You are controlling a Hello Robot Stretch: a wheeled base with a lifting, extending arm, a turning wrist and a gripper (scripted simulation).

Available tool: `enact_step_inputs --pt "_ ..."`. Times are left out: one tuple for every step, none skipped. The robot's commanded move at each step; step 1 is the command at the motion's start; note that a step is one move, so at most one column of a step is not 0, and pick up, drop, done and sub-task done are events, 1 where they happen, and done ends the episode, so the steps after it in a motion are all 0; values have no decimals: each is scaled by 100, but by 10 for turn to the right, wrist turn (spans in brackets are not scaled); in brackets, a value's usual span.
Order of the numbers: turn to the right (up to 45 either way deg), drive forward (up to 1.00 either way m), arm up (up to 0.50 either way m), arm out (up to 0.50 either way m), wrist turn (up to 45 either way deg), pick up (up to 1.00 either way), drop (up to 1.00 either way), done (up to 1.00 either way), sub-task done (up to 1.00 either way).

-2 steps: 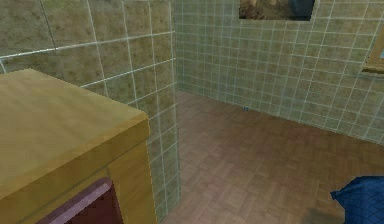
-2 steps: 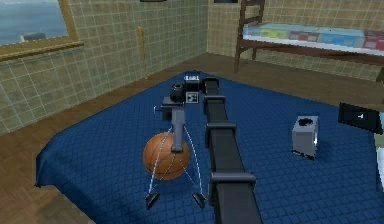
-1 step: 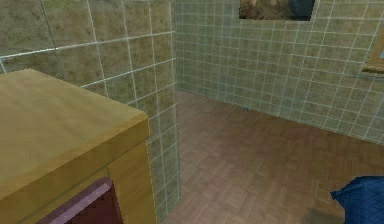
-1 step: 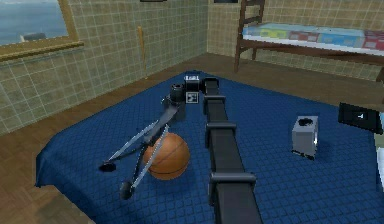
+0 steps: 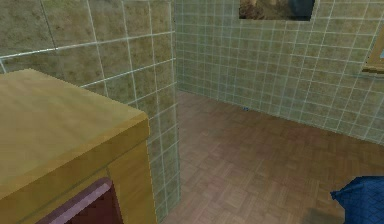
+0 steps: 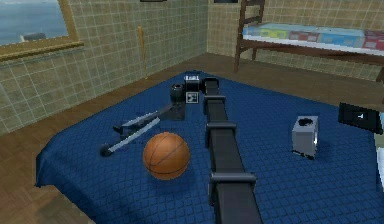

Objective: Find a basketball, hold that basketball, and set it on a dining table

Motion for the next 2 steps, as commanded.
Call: enact_step_inputs --pt "0 0 0 0 450 0 0 0 0" --pt "0 0 0 0 180 0 0 0 0"
